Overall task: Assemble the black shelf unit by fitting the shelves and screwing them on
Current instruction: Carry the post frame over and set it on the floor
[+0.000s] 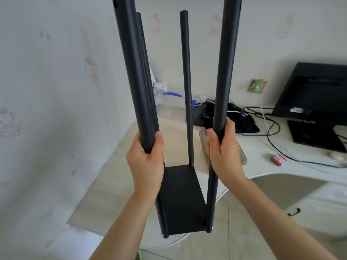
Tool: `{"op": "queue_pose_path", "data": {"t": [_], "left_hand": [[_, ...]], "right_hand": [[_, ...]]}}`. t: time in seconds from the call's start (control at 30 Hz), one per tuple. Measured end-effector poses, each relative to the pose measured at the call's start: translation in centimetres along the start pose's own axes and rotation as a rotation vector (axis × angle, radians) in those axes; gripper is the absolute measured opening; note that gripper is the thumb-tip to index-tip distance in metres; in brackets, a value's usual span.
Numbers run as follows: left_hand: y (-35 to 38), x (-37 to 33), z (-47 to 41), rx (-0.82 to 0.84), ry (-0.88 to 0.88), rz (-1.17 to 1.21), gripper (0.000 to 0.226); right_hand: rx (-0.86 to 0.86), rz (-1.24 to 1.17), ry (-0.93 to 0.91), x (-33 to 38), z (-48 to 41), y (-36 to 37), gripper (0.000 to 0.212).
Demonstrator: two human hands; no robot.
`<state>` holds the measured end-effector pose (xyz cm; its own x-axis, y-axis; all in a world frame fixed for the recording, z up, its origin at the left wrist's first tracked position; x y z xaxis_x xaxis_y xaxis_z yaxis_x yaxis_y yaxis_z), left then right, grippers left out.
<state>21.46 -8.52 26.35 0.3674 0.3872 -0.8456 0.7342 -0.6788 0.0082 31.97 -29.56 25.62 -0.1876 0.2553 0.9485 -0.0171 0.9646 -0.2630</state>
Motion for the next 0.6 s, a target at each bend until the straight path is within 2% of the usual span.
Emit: {"op": "queue_pose_path", "data": {"t": [0.47, 0.6], "left_hand": [[0.2, -6.8, 6.4, 0.237, -0.012, 0.201, 0.035], [1.5, -9.1, 9.3, 0.282, 0.012, 0.221, 0.035]], "right_hand": [[-0.194, -0.116, 0.055, 1.0, 11.0, -8.2, 0.029], [-0.260, -0.106, 0.041, 1.0, 14.4, -12.2, 0.019]]}}
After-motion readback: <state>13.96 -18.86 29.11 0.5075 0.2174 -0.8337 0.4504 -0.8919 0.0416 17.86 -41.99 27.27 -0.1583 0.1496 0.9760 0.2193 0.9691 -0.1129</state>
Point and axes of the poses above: each hand's wrist, its own z-axis away from the middle knuckle, its own y-axis out of the palm, x = y × z, the point moved 10 cm from there along -z, towards the middle knuckle, and after that the axes turned 14 degrees about y, right-handed, at the moved point
